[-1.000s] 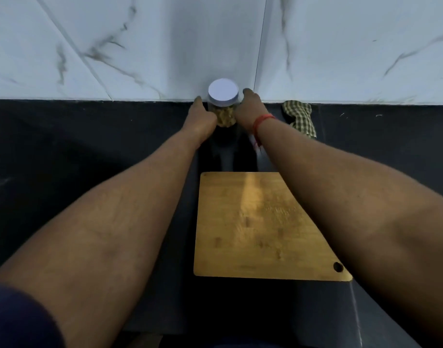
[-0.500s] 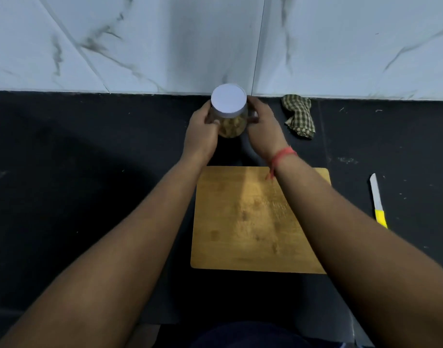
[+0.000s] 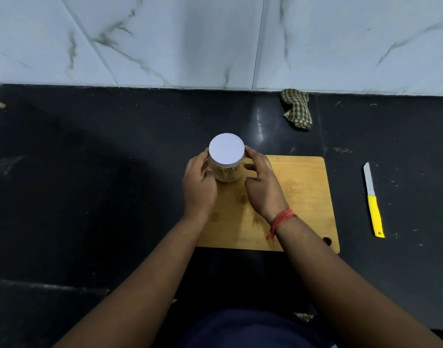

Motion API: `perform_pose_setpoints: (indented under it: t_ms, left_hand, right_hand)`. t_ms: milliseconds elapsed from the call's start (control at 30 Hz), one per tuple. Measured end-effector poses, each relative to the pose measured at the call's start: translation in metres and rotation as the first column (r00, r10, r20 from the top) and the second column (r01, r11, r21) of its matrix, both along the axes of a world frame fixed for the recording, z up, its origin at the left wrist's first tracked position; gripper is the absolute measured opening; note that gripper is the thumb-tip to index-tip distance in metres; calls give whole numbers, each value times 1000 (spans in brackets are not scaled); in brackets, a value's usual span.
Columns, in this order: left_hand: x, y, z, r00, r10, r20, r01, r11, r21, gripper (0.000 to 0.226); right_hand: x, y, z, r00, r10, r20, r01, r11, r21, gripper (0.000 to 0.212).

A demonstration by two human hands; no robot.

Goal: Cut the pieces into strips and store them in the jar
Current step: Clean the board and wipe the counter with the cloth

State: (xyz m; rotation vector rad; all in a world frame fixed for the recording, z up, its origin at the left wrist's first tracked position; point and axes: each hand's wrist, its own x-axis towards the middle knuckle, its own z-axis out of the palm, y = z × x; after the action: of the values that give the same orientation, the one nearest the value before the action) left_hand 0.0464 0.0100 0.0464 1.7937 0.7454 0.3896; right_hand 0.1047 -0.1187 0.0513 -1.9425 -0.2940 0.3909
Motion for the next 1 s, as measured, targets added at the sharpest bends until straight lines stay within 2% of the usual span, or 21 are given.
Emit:
perform_pose_setpoints:
  t_ms: [133, 233, 300, 367, 433, 567, 633, 733, 833, 900, 1000]
  left_hand:
    - [-2, 2, -6, 997, -69, -41, 69, 998, 5, 55]
    - [-13, -3, -13, 996, -40, -80, 42, 999, 23, 64]
    - [-24, -10, -15, 996, -8, -90, 18, 994, 103, 62]
    - [-38, -19, -19, 998, -46, -45, 56, 965, 257, 55]
    - [-47, -32, -24, 986, -163, -36, 164, 904, 394, 49]
    - [-47, -63, -34, 902, -408, -140, 413, 726, 549, 55]
    - [-40, -77, -38, 843, -497, -206, 508, 611, 607, 57]
    - [-26, -98, -44, 741, -565, -364, 643, 438, 628, 63]
    - [-16, -112, -50, 678, -536, -503, 718, 339, 607, 71]
    - [-12, -119, -51, 653, -517, -554, 744, 304, 595, 72]
    - [-10, -124, -52, 642, -487, -592, 757, 284, 588, 73]
  right_hand:
    - [2, -2, 3, 1000, 24, -19, -25, 1000, -6, 73]
    - [6, -12, 5, 1000, 20, 17, -19, 998, -54, 69]
    - [9, -26, 4, 998, -12, 58, 17, 996, -86, 63]
    - [12, -50, 1, 994, -80, 73, 88, 989, -117, 55]
    - [15, -79, -3, 982, -170, 77, 181, 970, -164, 48]
    - [18, -146, -17, 926, -339, 166, 375, 876, -304, 38]
    - [16, -176, -23, 884, -396, 251, 467, 782, -412, 36]
    - [7, -215, -33, 826, -426, 370, 562, 569, -600, 35]
    - [-2, -233, -44, 855, -372, 362, 508, 453, -733, 36]
    - [-5, -239, -49, 875, -341, 344, 475, 464, -748, 32]
    - [1, -243, -47, 885, -393, 249, 445, 558, -700, 29]
